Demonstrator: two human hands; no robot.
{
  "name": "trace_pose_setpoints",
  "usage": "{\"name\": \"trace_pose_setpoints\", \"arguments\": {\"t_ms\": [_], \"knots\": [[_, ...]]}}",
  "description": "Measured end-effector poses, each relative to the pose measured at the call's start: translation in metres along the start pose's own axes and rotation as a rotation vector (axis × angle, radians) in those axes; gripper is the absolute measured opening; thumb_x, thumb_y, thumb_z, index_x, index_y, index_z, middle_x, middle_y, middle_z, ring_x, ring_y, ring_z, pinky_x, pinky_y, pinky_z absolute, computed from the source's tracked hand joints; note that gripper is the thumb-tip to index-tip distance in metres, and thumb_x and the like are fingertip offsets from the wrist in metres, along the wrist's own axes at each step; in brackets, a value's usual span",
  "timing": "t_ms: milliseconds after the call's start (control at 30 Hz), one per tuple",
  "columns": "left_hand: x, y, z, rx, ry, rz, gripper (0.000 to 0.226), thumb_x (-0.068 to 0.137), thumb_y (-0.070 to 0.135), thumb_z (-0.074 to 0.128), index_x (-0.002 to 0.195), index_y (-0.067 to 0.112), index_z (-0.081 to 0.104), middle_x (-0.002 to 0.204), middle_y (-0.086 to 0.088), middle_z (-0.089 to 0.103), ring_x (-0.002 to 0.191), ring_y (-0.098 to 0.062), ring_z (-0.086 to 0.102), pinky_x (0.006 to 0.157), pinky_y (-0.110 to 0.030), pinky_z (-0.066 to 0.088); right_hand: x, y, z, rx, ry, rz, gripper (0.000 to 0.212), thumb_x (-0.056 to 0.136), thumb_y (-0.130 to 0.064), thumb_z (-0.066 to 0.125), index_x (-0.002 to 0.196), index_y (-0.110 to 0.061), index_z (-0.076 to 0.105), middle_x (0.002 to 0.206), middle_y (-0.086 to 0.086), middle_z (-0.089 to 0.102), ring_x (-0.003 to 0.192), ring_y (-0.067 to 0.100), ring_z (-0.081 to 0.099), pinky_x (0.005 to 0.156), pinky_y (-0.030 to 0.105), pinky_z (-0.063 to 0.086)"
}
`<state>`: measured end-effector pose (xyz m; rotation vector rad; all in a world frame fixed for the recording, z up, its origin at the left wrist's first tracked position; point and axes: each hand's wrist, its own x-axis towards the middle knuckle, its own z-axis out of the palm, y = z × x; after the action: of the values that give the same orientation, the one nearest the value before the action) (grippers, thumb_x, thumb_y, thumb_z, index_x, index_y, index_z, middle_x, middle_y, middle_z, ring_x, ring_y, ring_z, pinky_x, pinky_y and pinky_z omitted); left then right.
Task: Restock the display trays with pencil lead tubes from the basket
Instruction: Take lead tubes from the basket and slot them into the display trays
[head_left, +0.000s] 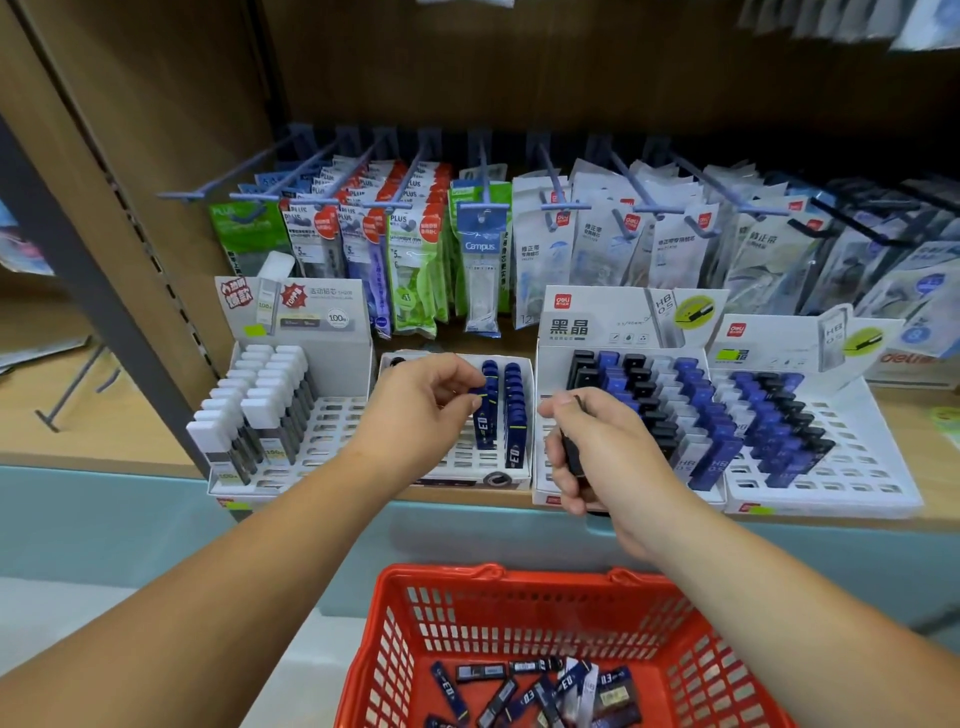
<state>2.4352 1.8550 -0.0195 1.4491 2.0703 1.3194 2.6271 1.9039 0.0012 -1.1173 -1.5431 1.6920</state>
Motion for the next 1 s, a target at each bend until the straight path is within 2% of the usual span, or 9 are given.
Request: {"name": "trace_pose_setpoints", "arguments": {"t_ms": [233,300,400,500,567,667,800,900,1000], "knots": [[0.003,0.002,0.005,0.107,-0.073,0.018,0.019,0.092,0.007,0.074,0.092,0.026,0.077,0.078,0.02,0.069,0.072,0.012,0.064,0.067,-0.002,0.045,0.001,0.003,-0.009,0.026,-0.01,-0.027,0.018,0.109,-0.02,0.043,0.103,-0.012,0.059,0.067,0.006,0.054,0.047,0.02,0.041,0.044,0.027,0.033],[0.003,0.003,0.004,0.175,-0.078,0.063,0.015,0.092,0.008,0.075,0.097,0.021,0.08,0.082,0.017,0.068,0.075,0.006,0.064,0.074,-0.008,0.049,0.002,0.003,-0.01,0.045,-0.015,-0.034,0.02,0.109,-0.019,0.042,0.104,-0.01,0.059,0.068,0.007,0.056,0.048,0.021,0.043,0.045,0.028,0.034],[0.004,0.003,0.006,0.254,-0.1,0.152,0.016,0.09,0.008,0.075,0.102,0.019,0.081,0.096,0.005,0.066,0.087,-0.011,0.065,0.088,-0.034,0.055,0.003,0.003,-0.014,0.1,-0.012,-0.021,0.023,0.109,-0.017,0.044,0.103,-0.009,0.064,0.078,0.01,0.057,0.055,0.023,0.052,0.046,0.031,0.044],[0.002,0.012,0.007,0.323,-0.098,0.172,0.022,0.095,0.013,0.07,0.113,0.022,0.077,0.106,0.004,0.06,0.089,-0.012,0.064,0.088,-0.035,0.055,0.003,0.001,-0.022,0.158,-0.013,0.021,0.023,0.107,-0.017,0.05,0.103,-0.008,0.071,0.082,0.016,0.058,0.066,0.024,0.063,0.062,0.048,0.061],[-0.003,0.022,0.009,0.358,-0.035,0.222,0.024,0.096,0.014,0.068,0.118,0.021,0.075,0.108,0.006,0.058,0.089,-0.012,0.063,0.085,-0.032,0.054,-0.003,-0.002,-0.03,0.172,-0.014,0.004,0.019,0.105,-0.014,0.054,0.104,-0.005,0.071,0.086,0.016,0.063,0.075,0.025,0.067,0.077,0.054,0.063],[-0.018,0.049,0.021,0.227,0.014,0.264,0.018,0.094,0.013,0.068,0.109,0.02,0.075,0.096,0.01,0.063,0.078,-0.003,0.062,0.076,-0.016,0.048,-0.018,-0.007,-0.044,0.111,-0.022,-0.096,0.009,0.099,-0.006,0.062,0.102,-0.003,0.071,0.089,0.017,0.071,0.081,0.025,0.071,0.082,0.05,0.063],[-0.046,0.09,0.052,-0.091,-0.176,0.112,0.01,0.094,0.012,0.07,0.093,0.022,0.074,0.08,0.004,0.074,0.068,-0.007,0.063,0.065,-0.019,0.052,-0.041,-0.015,-0.073,0.09,0.098,-0.154,0.009,0.093,0.001,0.069,0.095,-0.008,0.067,0.081,0.015,0.071,0.071,0.024,0.069,0.075,0.045,0.063],[-0.061,0.106,0.08,-0.115,-0.281,0.15,0.018,0.093,0.01,0.071,0.088,0.028,0.073,0.079,0.002,0.076,0.071,-0.013,0.068,0.069,-0.027,0.056,-0.06,-0.019,-0.104,0.068,0.168,-0.162,0.012,0.092,0.004,0.069,0.093,-0.006,0.064,0.076,0.013,0.067,0.065,0.021,0.07,0.067,0.036,0.065],[-0.071,0.119,0.104,-0.067,-0.341,0.166,0.016,0.093,0.011,0.071,0.094,0.027,0.073,0.083,0.007,0.074,0.075,-0.007,0.068,0.076,-0.025,0.057,-0.076,-0.022,-0.143,0.003,0.291,-0.191,0.015,0.092,0.007,0.068,0.089,-0.007,0.062,0.074,0.01,0.06,0.06,0.019,0.066,0.06,0.027,0.062]]}}
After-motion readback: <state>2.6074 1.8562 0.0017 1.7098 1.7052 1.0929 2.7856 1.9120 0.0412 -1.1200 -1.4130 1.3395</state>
